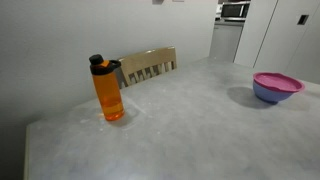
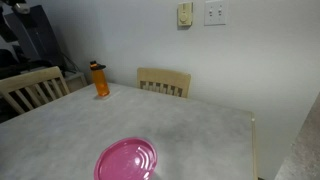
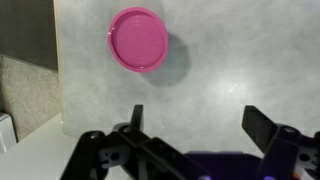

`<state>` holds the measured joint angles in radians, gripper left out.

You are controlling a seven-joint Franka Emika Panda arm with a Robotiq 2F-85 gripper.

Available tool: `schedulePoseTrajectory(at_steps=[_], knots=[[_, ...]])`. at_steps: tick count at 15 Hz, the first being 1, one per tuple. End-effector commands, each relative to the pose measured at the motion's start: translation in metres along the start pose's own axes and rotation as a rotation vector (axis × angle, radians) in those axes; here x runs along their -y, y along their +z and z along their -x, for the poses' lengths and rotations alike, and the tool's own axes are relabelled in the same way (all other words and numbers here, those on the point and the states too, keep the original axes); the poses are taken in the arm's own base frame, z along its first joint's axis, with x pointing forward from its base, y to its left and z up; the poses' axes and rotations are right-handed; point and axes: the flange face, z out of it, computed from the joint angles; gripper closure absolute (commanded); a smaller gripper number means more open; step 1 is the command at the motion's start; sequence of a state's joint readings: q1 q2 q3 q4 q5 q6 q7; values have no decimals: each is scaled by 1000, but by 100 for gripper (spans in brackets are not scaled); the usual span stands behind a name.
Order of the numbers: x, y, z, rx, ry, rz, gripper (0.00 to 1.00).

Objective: Pick the pink plate and place it on the table

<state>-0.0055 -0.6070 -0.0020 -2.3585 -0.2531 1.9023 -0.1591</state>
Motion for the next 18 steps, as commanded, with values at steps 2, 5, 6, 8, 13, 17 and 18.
schedulePoseTrajectory(at_steps=[2, 5, 6, 8, 13, 17, 18], knots=[[-6, 5, 0, 2, -8, 5, 0], [-32, 23, -1, -35, -7, -5, 0], [-42, 31, -1, -40, -2, -26, 0], [-66, 54, 2, -40, 9, -72, 0], [-112, 115, -2, 6, 113, -180, 0], [-111, 134, 0, 39, 136, -162, 0], [-110, 145, -3, 56, 134, -162, 0]])
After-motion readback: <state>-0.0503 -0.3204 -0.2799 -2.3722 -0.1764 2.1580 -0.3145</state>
